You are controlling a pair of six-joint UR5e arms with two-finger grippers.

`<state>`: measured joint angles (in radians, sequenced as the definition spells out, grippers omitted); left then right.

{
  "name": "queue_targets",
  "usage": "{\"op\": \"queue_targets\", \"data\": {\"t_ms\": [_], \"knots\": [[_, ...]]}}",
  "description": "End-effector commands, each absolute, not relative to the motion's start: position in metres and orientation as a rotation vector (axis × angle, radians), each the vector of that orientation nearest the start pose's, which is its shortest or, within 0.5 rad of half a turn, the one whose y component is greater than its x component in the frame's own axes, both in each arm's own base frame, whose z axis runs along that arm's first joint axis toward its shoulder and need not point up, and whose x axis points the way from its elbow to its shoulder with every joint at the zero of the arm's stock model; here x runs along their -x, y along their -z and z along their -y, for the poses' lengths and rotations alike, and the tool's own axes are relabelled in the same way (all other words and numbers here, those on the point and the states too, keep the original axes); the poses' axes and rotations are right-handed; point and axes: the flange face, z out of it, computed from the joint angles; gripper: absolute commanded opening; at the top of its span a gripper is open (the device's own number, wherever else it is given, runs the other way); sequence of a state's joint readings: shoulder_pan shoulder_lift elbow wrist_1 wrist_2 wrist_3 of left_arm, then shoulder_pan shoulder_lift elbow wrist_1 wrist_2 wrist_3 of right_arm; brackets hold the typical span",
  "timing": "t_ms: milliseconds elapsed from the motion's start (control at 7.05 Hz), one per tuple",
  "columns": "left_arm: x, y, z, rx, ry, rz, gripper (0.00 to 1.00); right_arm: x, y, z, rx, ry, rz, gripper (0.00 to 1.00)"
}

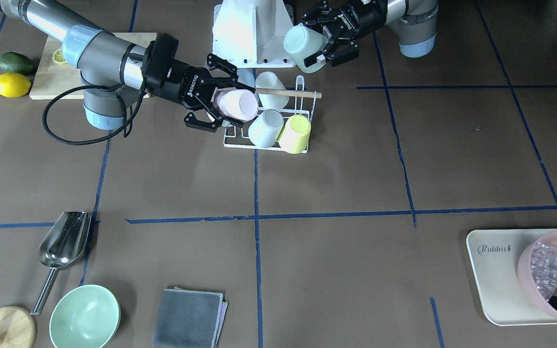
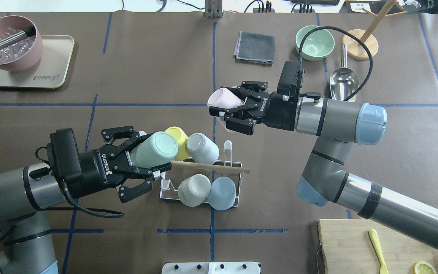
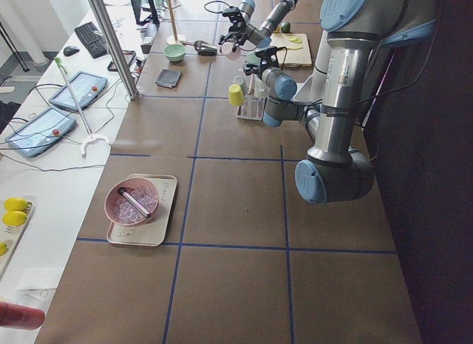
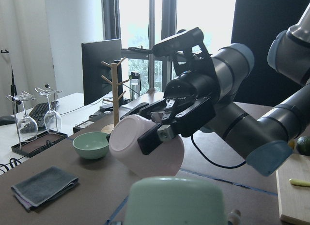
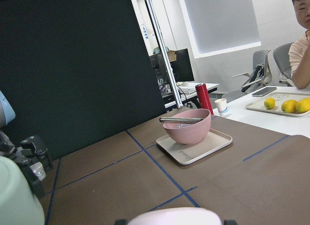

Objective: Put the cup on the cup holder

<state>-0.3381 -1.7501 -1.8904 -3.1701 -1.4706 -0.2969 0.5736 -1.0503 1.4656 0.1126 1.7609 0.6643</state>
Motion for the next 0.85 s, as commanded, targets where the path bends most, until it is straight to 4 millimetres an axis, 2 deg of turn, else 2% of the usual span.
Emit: {"op": "queue_targets", "data": {"t_ms": [0,142,284,568,710], "knots": [[-0.398,-0.311,0.277,-1.704,-0.464,-1.433,0.07,0.469,-0.246,0.422,-1.346,0.411,1.639,0.00],[-0.408,-0.334,0.279,-1.741,-0.466,-1.427,0.07,0.476,-0.244,0.420,-1.350,0.420,1.638,0.00],[-0.413,-0.341,0.282,-1.774,-0.436,-1.401,0.07,0.482,-0.241,0.416,-1.361,0.435,1.636,0.00],[-0.423,-0.332,0.283,-1.782,-0.419,-1.413,0.07,0.495,-0.243,0.402,-1.370,0.450,1.628,0.00],[-0.442,-0.325,0.279,-1.773,-0.422,-1.438,0.07,0.500,-0.247,0.395,-1.367,0.465,1.627,0.00]]}}
